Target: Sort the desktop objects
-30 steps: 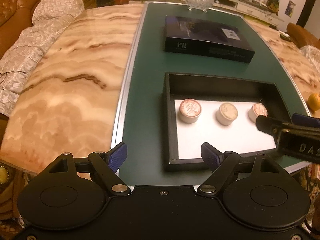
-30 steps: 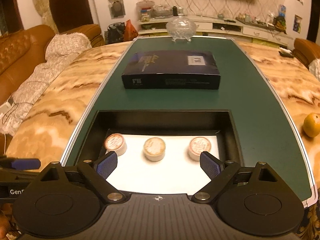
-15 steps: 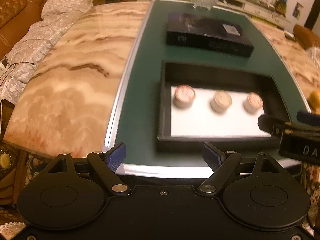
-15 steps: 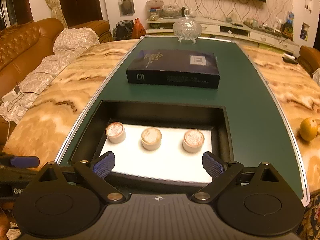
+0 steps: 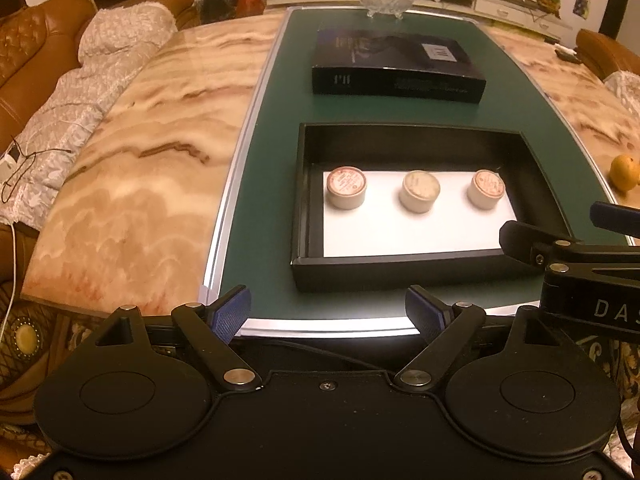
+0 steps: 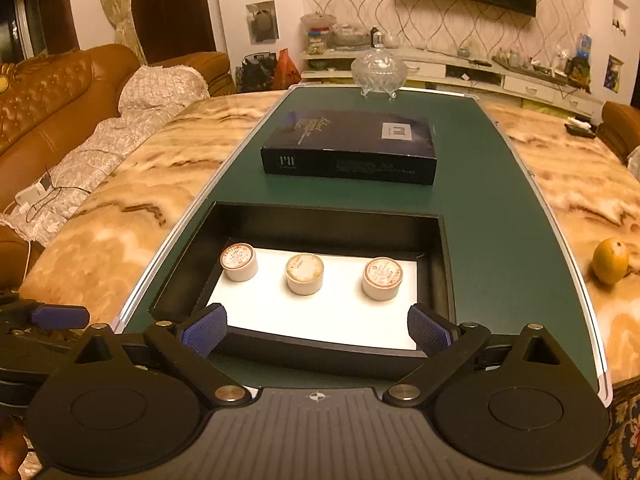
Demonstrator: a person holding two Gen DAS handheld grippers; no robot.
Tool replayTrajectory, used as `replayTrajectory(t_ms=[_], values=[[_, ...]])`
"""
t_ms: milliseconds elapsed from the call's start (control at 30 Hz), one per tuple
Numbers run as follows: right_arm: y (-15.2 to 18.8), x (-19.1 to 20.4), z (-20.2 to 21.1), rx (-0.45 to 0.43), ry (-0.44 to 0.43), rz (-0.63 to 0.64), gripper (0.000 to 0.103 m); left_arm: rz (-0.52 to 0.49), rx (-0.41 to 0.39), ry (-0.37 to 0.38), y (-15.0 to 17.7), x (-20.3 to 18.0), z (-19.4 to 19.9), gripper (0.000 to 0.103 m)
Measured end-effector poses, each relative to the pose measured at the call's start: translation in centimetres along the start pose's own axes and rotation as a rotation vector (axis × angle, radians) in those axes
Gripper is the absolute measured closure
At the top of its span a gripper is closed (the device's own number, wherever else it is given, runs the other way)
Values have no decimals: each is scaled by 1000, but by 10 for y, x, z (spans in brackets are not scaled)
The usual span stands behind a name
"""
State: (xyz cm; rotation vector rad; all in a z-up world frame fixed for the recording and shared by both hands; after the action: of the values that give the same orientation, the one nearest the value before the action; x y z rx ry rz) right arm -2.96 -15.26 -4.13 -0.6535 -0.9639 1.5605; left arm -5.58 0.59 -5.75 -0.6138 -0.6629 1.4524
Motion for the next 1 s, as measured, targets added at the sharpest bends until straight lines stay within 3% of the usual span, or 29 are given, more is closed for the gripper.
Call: replayTrajectory(t_ms=[1000], values=[[-4, -20, -11, 10, 28, -21, 3, -15, 15, 17, -9, -14, -18, 16]])
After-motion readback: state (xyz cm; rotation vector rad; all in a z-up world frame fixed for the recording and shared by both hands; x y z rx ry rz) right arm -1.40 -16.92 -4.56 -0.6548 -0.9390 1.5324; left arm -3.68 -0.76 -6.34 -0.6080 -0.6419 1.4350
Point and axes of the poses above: each gripper's, at about its wrist camera, not at the fingertips, and z roughly against the way its jaws point, x to its left, y to its underside, the point moved 7 cm from there along -z, roughly the way its jaws point, and after that the axes turned 15 degrees about -x, right-handed, at the moved point
